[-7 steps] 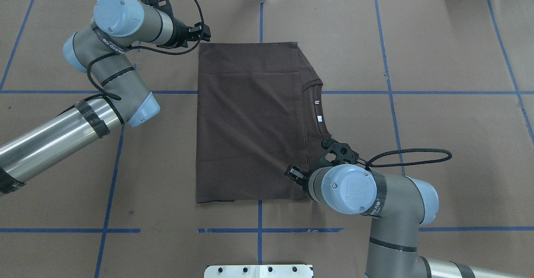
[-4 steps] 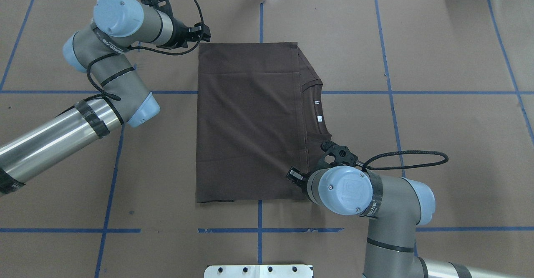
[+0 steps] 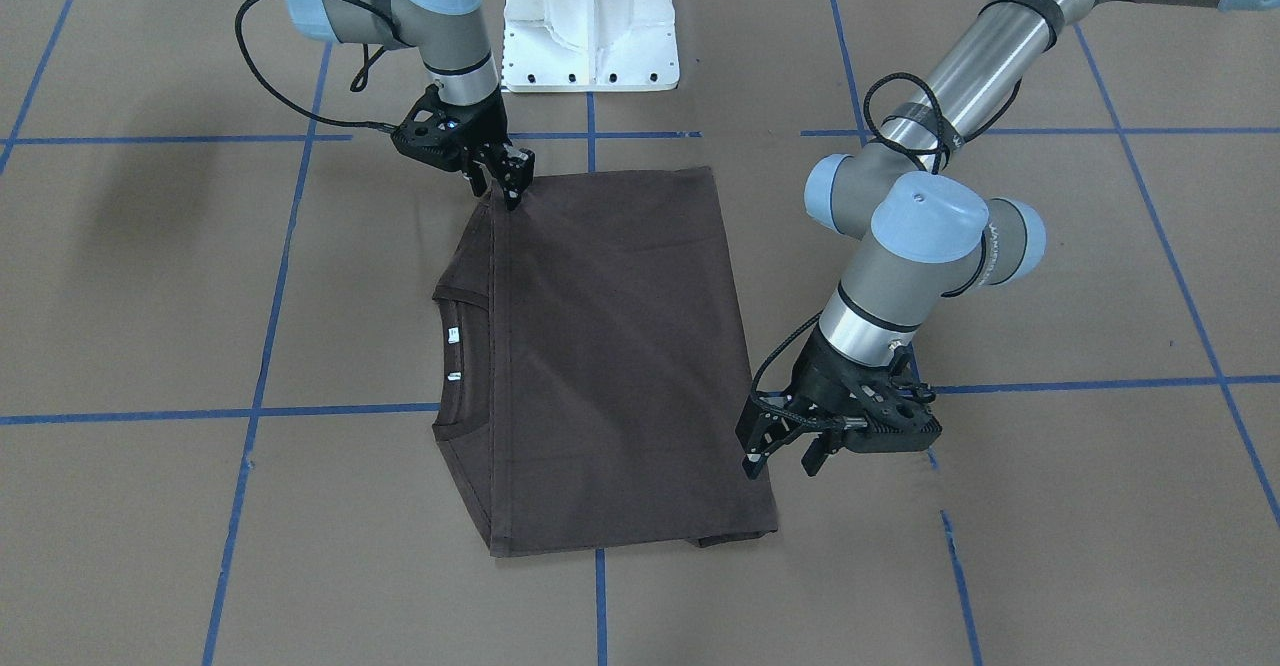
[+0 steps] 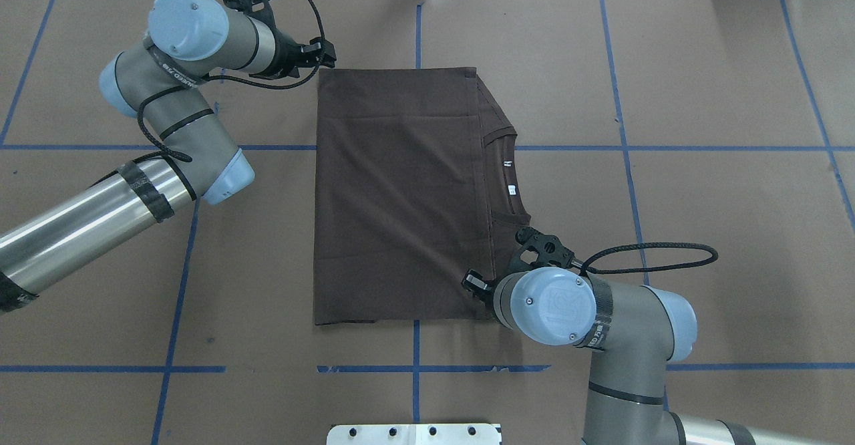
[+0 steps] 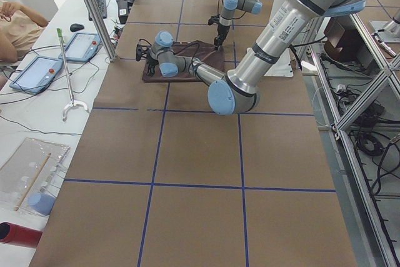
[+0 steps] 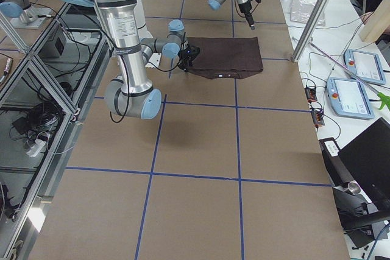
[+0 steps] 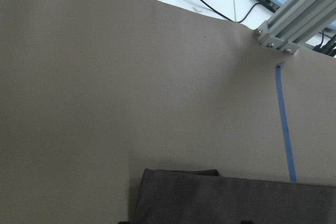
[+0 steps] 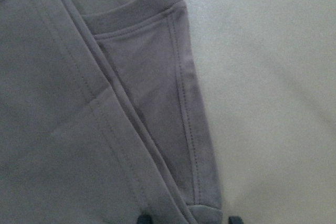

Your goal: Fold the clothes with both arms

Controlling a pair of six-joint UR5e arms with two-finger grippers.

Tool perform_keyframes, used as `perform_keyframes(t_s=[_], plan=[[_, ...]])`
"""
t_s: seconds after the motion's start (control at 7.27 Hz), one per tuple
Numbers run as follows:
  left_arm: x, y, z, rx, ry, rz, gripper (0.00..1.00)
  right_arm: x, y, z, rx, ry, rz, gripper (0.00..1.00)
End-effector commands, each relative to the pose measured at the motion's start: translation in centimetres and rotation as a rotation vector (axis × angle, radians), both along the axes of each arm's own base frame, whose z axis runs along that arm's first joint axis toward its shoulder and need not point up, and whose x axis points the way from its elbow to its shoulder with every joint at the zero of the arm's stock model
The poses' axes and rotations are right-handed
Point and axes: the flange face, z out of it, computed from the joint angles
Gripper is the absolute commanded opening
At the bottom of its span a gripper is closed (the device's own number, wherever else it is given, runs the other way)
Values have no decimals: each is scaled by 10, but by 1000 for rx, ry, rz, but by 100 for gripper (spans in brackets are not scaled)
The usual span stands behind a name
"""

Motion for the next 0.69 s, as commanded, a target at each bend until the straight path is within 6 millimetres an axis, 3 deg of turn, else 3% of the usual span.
perform_keyframes(t_s=[0.0,0.14,0.55], plan=[[-4,4,1,0,6,-2,76,0,1,2,-5,20,-1,23],[-5,3,1,0,6,-4,76,1,1,-5,-3,8,-2,0],[-6,5,4,-2,7,-4,76,-1,2,-6,-4,6,-7,0]])
